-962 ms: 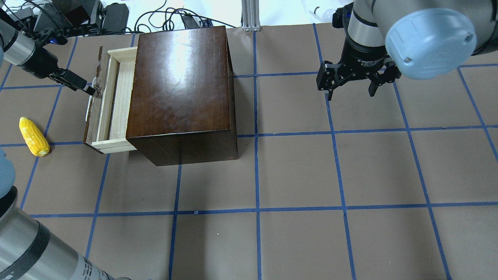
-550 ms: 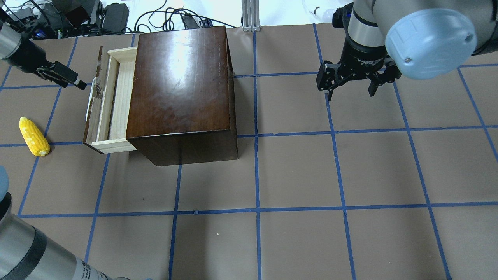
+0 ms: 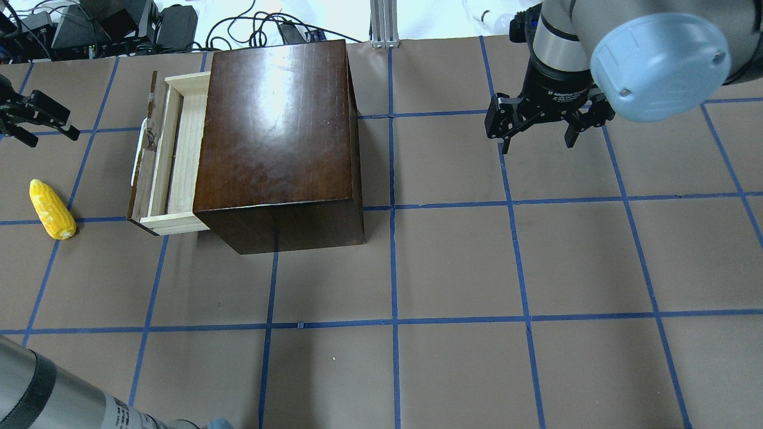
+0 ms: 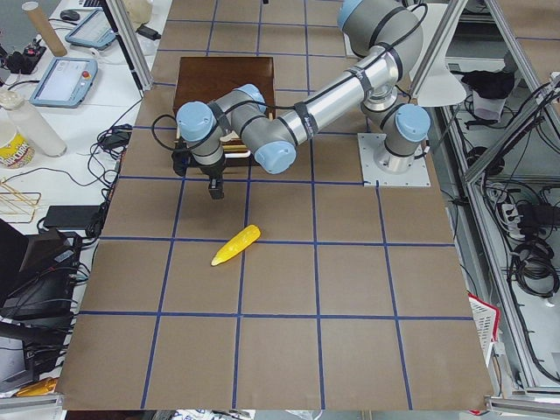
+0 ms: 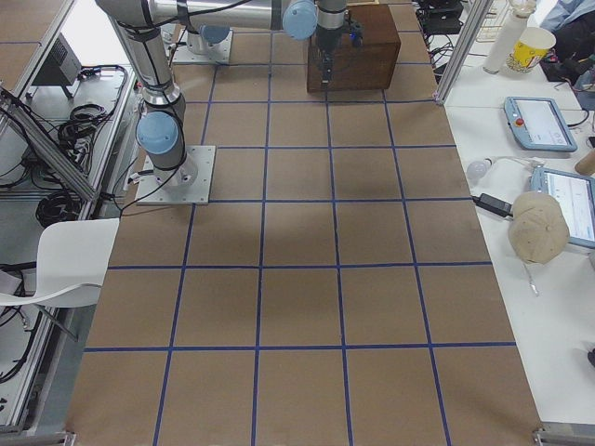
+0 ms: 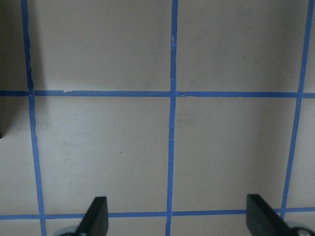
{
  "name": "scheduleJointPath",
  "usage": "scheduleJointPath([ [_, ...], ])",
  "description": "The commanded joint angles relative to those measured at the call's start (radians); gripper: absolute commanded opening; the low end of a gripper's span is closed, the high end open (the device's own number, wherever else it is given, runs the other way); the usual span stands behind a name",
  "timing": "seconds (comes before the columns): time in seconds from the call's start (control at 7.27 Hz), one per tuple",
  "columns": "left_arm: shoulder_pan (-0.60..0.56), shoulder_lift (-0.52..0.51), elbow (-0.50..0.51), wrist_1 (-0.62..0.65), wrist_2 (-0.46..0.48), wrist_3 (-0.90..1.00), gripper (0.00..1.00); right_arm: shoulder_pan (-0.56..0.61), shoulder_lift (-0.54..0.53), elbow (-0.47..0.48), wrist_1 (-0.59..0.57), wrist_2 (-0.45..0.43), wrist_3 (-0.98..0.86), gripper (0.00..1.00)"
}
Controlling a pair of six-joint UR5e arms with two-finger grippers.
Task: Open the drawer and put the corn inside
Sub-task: 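Release the handle and move the left gripper toward the yellow corn, then lower the left gripper and grasp the yellow corn cob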
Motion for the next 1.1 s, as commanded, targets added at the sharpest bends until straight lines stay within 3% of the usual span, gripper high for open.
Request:
scheduleJointPath([
  [0.0, 0.013, -0.012, -0.028, 0.012, 0.077, -0.151, 1.00, 0.000, 0.001, 0.000, 0.001, 0.000, 0.000, 1.00],
  [0.41, 0.102, -0.051, -0.107, 0.162, 0.083, -0.225, 1.00, 0.000, 0.001, 0.000, 0.001, 0.000, 0.000, 1.00],
  [0.83, 0.107, -0.113, -0.174, 0.317, 0.085, -0.275, 1.00, 0.000, -0.001, 0.000, 0.000, 0.000, 0.000, 1.00],
  [0.96, 0.110, -0.126, -0.174, 0.318, 0.085, -0.279, 1.00, 0.000, 0.001, 0.000, 0.000, 0.000, 0.000, 1.00],
])
